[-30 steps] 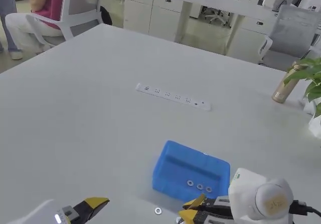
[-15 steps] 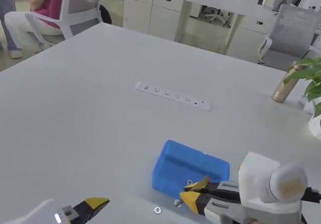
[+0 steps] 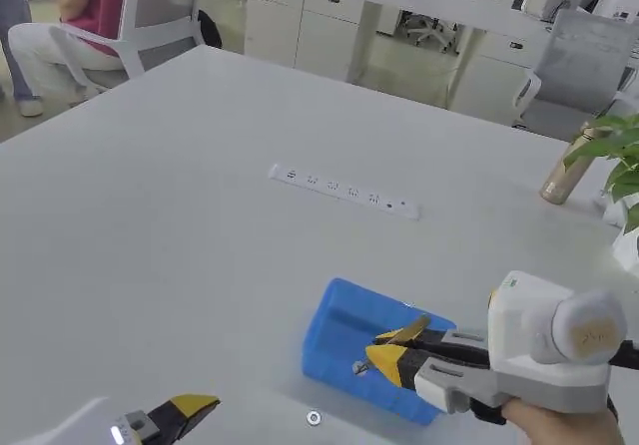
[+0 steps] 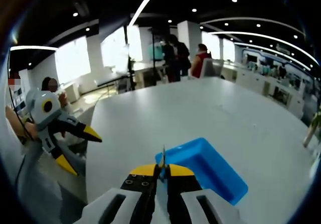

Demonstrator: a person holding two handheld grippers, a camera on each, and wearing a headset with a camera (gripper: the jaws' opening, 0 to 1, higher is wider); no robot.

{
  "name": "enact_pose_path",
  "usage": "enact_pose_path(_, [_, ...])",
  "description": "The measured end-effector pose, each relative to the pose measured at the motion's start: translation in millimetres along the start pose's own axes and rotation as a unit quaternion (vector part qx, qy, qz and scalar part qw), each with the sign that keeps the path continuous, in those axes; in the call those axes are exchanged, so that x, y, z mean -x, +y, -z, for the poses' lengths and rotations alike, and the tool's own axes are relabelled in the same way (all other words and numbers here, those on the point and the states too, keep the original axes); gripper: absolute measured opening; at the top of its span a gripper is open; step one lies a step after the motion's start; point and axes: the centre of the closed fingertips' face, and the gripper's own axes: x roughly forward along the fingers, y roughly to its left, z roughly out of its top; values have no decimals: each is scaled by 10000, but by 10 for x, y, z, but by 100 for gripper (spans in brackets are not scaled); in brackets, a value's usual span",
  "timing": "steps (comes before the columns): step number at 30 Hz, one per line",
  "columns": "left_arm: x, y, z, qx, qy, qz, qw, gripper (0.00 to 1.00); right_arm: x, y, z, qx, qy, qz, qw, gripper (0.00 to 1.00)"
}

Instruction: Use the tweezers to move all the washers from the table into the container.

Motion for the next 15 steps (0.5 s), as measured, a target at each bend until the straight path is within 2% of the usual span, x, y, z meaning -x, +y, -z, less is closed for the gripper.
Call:
enact_pose_path(4, [0,1,9,0,24,0,10000,55,-39,-100,-31,-86,-26,58,9999,3])
enact_pose_path(9, [-2,-3,16,-12,43,15,10000,54,-112,-242,10,-409,10,139,9991,3])
enact_pose_path(15, [-4,-6,19,-11,56,24,10000,53,-187,-345,55,-541,128,225,9982,3])
